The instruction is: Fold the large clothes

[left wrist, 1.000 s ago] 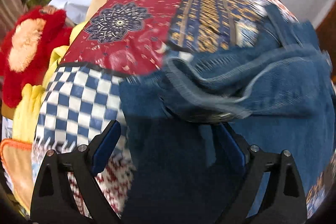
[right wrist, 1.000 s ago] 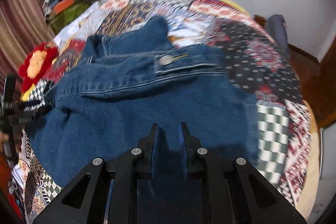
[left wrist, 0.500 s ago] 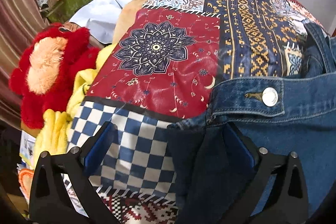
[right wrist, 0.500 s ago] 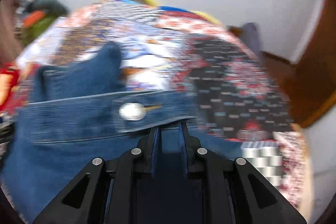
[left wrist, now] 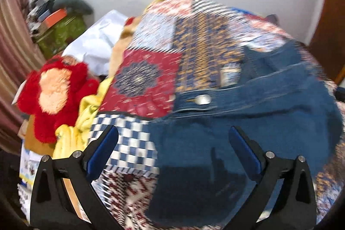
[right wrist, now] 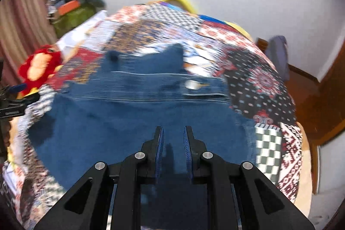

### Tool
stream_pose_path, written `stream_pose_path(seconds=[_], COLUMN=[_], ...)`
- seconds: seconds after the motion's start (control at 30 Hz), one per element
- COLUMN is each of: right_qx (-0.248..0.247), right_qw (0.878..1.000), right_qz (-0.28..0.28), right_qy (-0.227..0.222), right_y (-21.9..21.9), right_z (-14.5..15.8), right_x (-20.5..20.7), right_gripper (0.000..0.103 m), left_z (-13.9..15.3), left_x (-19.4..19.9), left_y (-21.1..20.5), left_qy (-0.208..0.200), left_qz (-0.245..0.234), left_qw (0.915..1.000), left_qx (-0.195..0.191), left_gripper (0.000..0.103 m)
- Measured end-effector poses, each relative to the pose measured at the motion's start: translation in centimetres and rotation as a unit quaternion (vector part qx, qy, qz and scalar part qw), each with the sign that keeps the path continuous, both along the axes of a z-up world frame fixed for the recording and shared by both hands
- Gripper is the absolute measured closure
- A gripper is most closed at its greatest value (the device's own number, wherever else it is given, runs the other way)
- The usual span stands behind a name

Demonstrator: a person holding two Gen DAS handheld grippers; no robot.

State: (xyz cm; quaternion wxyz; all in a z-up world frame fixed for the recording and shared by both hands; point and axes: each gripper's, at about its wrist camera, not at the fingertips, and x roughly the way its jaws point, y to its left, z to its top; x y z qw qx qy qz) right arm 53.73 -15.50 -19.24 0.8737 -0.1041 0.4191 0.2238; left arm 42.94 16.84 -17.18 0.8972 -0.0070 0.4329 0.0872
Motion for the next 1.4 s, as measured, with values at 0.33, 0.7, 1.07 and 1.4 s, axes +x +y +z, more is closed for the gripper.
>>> stream_pose_path(seconds=[0.33,0.7,1.07,1.4], right_qx=[0.019,-0.068,-0.068,-0.048], right_qw=[0.995,0.993,0.997,0.998], right_qz=[0.092,0.092,0.044,-0.013], right_qy=[0.018,0.019,0.017,0.033], right_y=[6.4,6.8,1.1,-2.8], right_z=[-0.5,-6.8,-7.3,-6.3], right_x=[-5.7,-4.6,-4.4,-5.4], right_gripper=[0.089,0.067,0.025,0.022], left_z=[-0.1,-9.0,-8.5,-7.3], left_x=[-1.2,-0.6,-3.9,-8.0], left_y=[-6.2,-7.0,-4.6,-2.7], left_qy=[-0.018,0.068,0.057,0.054], left_qz=[-0.077,-0.071,-0.032,0.012], left_qw=[0.9934,0.9881,0.9947,0.9973], left_qx=[-0.082,-0.118,-0.080,-0.048], left_gripper=[0.000,0.000,0.000,0.000])
